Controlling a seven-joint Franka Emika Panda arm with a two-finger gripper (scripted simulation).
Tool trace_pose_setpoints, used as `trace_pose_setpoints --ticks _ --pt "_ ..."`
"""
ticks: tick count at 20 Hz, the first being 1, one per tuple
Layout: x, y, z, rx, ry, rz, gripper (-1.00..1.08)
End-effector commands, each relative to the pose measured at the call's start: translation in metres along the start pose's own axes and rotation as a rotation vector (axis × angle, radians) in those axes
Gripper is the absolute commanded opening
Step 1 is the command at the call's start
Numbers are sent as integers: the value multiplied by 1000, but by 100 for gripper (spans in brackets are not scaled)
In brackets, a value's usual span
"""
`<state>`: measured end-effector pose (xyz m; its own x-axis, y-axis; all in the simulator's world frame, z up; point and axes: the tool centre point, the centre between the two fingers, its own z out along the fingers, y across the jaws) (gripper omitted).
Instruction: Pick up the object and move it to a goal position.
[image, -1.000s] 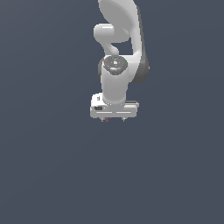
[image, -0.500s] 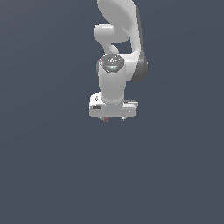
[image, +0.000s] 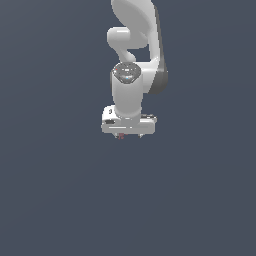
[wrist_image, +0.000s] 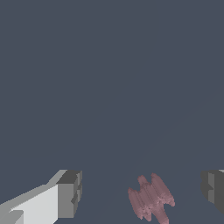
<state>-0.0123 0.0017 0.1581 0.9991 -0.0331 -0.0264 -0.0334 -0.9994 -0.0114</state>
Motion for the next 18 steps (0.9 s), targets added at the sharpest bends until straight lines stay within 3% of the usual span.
trace_pose_setpoints --ticks 1,8,18 --pt "-2 1 2 0 0 27 100" --pt "-15 7 13 0 3 158 100" --pt "-44 21 36 1 11 450 100"
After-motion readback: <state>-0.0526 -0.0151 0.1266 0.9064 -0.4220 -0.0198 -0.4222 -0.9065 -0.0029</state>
